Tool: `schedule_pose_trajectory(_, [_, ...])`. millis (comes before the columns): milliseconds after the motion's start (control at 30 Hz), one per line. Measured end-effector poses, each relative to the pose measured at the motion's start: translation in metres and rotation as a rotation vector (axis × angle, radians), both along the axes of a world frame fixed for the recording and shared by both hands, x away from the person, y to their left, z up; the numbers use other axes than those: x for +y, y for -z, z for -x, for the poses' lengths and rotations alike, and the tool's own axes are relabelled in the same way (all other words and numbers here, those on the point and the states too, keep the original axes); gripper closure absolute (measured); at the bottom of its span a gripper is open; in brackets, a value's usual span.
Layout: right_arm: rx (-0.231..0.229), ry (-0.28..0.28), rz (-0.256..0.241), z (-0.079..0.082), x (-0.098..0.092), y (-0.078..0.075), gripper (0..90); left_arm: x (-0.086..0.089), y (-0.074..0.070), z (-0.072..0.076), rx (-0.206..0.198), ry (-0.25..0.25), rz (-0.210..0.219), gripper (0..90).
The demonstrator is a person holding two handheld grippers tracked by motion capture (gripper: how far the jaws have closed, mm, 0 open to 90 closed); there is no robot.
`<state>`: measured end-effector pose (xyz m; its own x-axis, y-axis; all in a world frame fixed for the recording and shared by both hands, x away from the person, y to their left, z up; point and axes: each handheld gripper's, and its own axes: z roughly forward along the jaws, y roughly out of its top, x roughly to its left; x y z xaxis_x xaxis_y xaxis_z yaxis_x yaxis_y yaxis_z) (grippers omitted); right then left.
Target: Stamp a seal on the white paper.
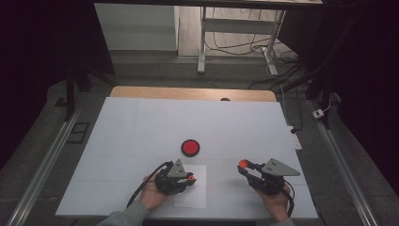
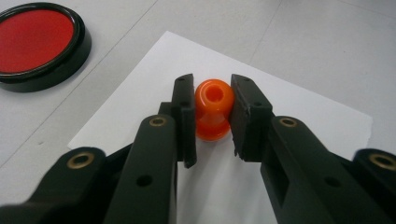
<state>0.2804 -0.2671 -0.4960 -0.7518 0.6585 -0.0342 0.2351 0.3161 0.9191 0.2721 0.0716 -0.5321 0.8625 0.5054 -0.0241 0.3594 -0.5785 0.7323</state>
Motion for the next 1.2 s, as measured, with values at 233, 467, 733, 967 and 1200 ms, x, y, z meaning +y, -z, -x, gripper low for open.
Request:
schedule_pose_trajectory(233, [-0.001,0.0,0.002,0.0003,0.0006,-0.0002,64.4,-0.0004,0.0004,0.0019,-0.017,0.0,-0.009,72.8])
schedule_pose_trajectory(467, [-0.004,0.001,0.002,0.0004,0.0002,-0.0006,64.4,-0.0009,0.0008,0.0032,-0.025,-0.002,-0.011,73.0])
schedule_pose_trajectory(733, [-0.011,0.004,0.001,0.0008,-0.0003,-0.0016,64.4,-0.0014,0.0008,0.0043,-0.036,-0.003,-0.017,73.0])
schedule_pose_trajectory(967, [-0.014,0.007,0.002,0.0007,-0.0004,-0.0016,64.4,-0.0019,0.0004,0.0041,-0.038,0.0,-0.022,73.0])
schedule_pose_trajectory(1200, [-0.022,0.012,-0.001,0.0014,-0.0009,-0.0024,64.4,-0.0018,0.0001,0.0044,-0.051,0.016,-0.034,72.9])
